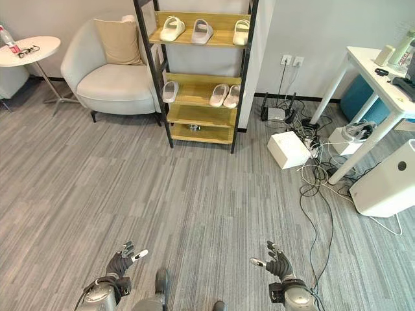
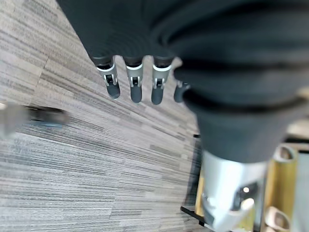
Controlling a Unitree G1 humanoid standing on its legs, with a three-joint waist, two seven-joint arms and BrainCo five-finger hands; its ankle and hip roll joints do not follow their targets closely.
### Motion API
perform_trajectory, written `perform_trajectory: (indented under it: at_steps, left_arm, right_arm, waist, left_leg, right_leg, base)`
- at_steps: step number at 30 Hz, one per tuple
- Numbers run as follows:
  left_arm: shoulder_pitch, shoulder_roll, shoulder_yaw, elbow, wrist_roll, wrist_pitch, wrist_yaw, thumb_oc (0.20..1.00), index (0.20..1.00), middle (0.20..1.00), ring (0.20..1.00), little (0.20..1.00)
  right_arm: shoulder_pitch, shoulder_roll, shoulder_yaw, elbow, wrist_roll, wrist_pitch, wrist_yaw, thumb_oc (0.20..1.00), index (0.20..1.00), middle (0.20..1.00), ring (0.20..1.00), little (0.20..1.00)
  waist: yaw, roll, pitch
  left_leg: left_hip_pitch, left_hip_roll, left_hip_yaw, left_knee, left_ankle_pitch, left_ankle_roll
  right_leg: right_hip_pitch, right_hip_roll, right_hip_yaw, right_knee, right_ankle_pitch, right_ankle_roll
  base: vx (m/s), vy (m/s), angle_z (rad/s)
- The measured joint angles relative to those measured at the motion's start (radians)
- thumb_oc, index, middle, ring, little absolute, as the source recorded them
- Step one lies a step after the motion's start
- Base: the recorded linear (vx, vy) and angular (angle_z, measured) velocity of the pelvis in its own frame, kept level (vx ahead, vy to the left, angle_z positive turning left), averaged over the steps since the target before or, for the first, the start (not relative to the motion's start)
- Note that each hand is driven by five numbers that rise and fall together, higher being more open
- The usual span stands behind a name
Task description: Arrange the slippers neatly on the shoe rack.
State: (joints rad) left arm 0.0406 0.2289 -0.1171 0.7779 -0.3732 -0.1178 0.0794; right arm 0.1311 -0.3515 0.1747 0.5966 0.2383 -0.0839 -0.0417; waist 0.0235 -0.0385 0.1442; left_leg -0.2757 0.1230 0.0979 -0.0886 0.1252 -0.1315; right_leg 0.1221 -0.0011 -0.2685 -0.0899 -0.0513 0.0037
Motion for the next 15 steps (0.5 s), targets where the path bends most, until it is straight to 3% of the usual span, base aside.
perform_trajectory:
  at_steps: [1, 2, 3, 4, 5, 6, 7, 8, 9, 10, 11, 12, 13, 14, 15]
  left_arm:
    - [-0.001, 0.000, 0.003, 0.013, 0.000, 0.005, 0.002, 1.000, 1.000, 1.000, 1.000, 1.000]
    - [0.019, -0.001, 0.002, 0.011, 0.000, 0.007, 0.004, 1.000, 1.000, 1.000, 1.000, 1.000]
    - [0.021, 0.004, -0.001, 0.011, 0.000, 0.009, 0.007, 1.000, 1.000, 1.000, 1.000, 1.000]
    - [0.016, 0.004, -0.001, 0.007, 0.001, 0.010, 0.007, 1.000, 1.000, 1.000, 1.000, 1.000]
    - [0.007, 0.011, -0.005, -0.008, 0.002, 0.011, 0.004, 1.000, 1.000, 1.000, 1.000, 1.000]
    - [-0.011, 0.045, -0.031, -0.032, 0.002, 0.006, 0.001, 1.000, 1.000, 1.000, 1.000, 1.000]
    - [-0.031, 0.071, -0.049, -0.033, 0.003, 0.006, -0.001, 1.000, 1.000, 1.000, 1.000, 1.000]
    - [-0.033, 0.080, -0.057, -0.035, 0.003, 0.007, -0.001, 1.000, 1.000, 1.000, 1.000, 1.000]
    - [-0.013, 0.078, -0.057, -0.050, 0.005, 0.006, -0.002, 1.000, 1.000, 1.000, 1.000, 1.000]
    - [-0.006, 0.077, -0.054, -0.014, 0.010, 0.013, -0.003, 1.000, 1.000, 1.000, 1.000, 1.000]
    - [-0.011, 0.067, -0.045, 0.008, 0.014, 0.029, -0.002, 1.000, 1.000, 1.000, 1.000, 1.000]
    - [-0.027, 0.048, -0.037, 0.013, 0.035, 0.029, -0.001, 1.000, 1.000, 1.000, 1.000, 1.000]
    - [-0.058, 0.035, -0.032, 0.052, 0.042, 0.028, 0.000, 1.000, 1.000, 1.000, 1.000, 1.000]
    - [-0.078, 0.029, -0.043, 0.062, 0.040, 0.035, 0.005, 1.000, 1.000, 1.000, 1.000, 1.000]
    - [-0.090, 0.016, -0.060, 0.058, 0.039, 0.032, 0.005, 1.000, 1.000, 1.000, 1.000, 1.000]
  right_arm:
    - [-0.002, 0.000, 0.009, 0.004, -0.001, 0.005, 0.003, 1.000, 1.000, 1.000, 1.000, 1.000]
    - [0.001, 0.002, 0.011, -0.010, -0.001, 0.003, 0.002, 1.000, 1.000, 1.000, 1.000, 1.000]
    - [0.000, 0.025, 0.017, -0.011, -0.003, 0.006, 0.002, 1.000, 1.000, 1.000, 1.000, 1.000]
    - [-0.006, 0.041, 0.030, -0.010, -0.003, 0.006, 0.004, 1.000, 1.000, 1.000, 1.000, 1.000]
    - [-0.028, 0.055, 0.046, -0.017, -0.003, 0.005, 0.005, 1.000, 1.000, 1.000, 1.000, 1.000]
    - [-0.045, 0.077, 0.059, -0.046, -0.003, 0.004, 0.011, 1.000, 1.000, 1.000, 1.000, 1.000]
    - [-0.037, 0.077, 0.066, -0.074, -0.003, 0.005, 0.014, 1.000, 1.000, 1.000, 1.000, 1.000]
    - [-0.017, 0.077, 0.049, -0.098, -0.003, 0.004, 0.015, 1.000, 1.000, 1.000, 1.000, 1.000]
    - [-0.003, 0.063, 0.041, -0.096, -0.003, 0.004, 0.015, 1.000, 1.000, 1.000, 1.000, 1.000]
    - [0.008, 0.065, 0.038, -0.082, -0.001, -0.001, 0.014, 1.000, 1.000, 1.000, 1.000, 1.000]
    - [0.030, 0.077, 0.024, -0.055, 0.000, 0.008, 0.012, 1.000, 1.000, 1.000, 1.000, 1.000]
    - [0.049, 0.085, 0.011, -0.056, 0.000, 0.008, 0.012, 1.000, 1.000, 1.000, 1.000, 1.000]
    - [0.063, 0.093, 0.005, -0.057, 0.000, 0.008, 0.010, 1.000, 1.000, 1.000, 1.000, 1.000]
    - [0.075, 0.096, 0.013, -0.069, 0.000, 0.014, 0.010, 1.000, 1.000, 1.000, 1.000, 1.000]
    - [0.081, 0.095, 0.018, -0.072, 0.000, 0.021, 0.013, 1.000, 1.000, 1.000, 1.000, 1.000]
  waist:
    - [0.022, 0.001, -0.002]
    - [0.030, 0.004, -0.010]
    - [0.019, -0.040, -0.021]
    - [0.019, -0.061, -0.031]
    - [0.019, -0.056, -0.028]
    - [0.023, -0.040, -0.024]
    - [0.006, -0.028, -0.012]
    - [0.004, -0.023, -0.005]
    - [0.001, -0.014, -0.003]
    - [-0.023, -0.026, 0.005]
    - [-0.052, -0.023, 0.011]
    - [-0.067, -0.016, 0.011]
    - [-0.087, -0.013, 0.010]
    - [-0.098, -0.003, 0.003]
    - [-0.103, 0.006, 0.001]
  left_leg:
    - [0.022, -0.001, 0.013, 0.010, 0.014, 0.016]
    - [0.060, -0.014, 0.025, 0.013, 0.037, 0.050]
    - [0.092, -0.072, 0.049, 0.012, 0.075, 0.088]
    - [0.110, -0.107, 0.066, 0.009, 0.062, 0.118]
    - [0.131, -0.115, 0.086, 0.011, 0.038, 0.162]
    - [0.155, -0.125, 0.092, 0.021, 0.017, 0.185]
    - [0.195, -0.155, 0.061, 0.008, -0.013, 0.186]
    - [0.239, -0.179, 0.052, 0.008, -0.034, 0.167]
    - [0.287, -0.207, 0.054, 0.007, -0.113, 0.155]
    - [0.278, -0.215, 0.142, 0.113, -0.227, 0.150]
    - [0.333, -0.243, 0.132, 0.093, -0.255, 0.173]
    - [0.370, -0.245, 0.128, 0.079, -0.272, 0.161]
    - [0.403, -0.247, 0.111, 0.066, -0.287, 0.136]
    - [0.430, -0.241, 0.083, 0.058, -0.284, 0.140]
    - [0.468, -0.226, 0.079, 0.055, -0.285, 0.138]
  right_leg:
    - [0.021, -0.005, 0.033, 0.000, -0.013, 0.007]
    - [0.055, -0.022, 0.049, 0.001, -0.019, 0.044]
    - [0.086, -0.084, 0.053, 0.012, -0.039, 0.079]
    - [0.074, -0.124, 0.060, 0.067, -0.042, 0.087]
    - [0.005, -0.149, 0.076, 0.218, -0.047, 0.096]
    - [-0.210, -0.206, 0.101, 0.646, -0.067, 0.143]
    - [-0.307, -0.214, 0.112, 0.777, -0.100, 0.182]
    - [-0.358, -0.214, 0.099, 0.718, -0.110, 0.166]
    - [-0.421, -0.210, 0.100, 0.527, -0.071, 0.154]
    - [-0.435, -0.241, 0.106, 0.219, 0.039, 0.154]
    - [-0.454, -0.238, 0.083, 0.035, 0.135, 0.159]
    - [-0.474, -0.212, 0.070, -0.001, 0.161, 0.142]
    - [-0.484, -0.196, 0.044, -0.001, 0.191, 0.165]
    - [-0.471, -0.168, 0.017, 0.028, 0.205, 0.155]
    - [-0.469, -0.124, 0.000, 0.097, 0.203, 0.107]
  base:
    - [0.39, 0.286, -0.62]
    - [0.38, 0.301, -0.68]
    - [0.37, 0.350, -0.49]
    - [0.23, 0.259, -0.42]
    - [0.35, 0.310, -0.59]
    - [0.33, 0.203, -0.10]
    - [0.49, 0.153, 0.42]
    - [0.50, -0.015, 0.78]
    - [0.67, -0.114, 0.80]
    - [0.82, -0.271, 0.71]
    - [0.82, -0.362, 0.60]
    - [0.67, -0.358, 0.39]
    - [0.41, -0.267, 0.41]
    - [0.30, -0.226, 0.41]
    - [0.20, -0.155, 0.31]
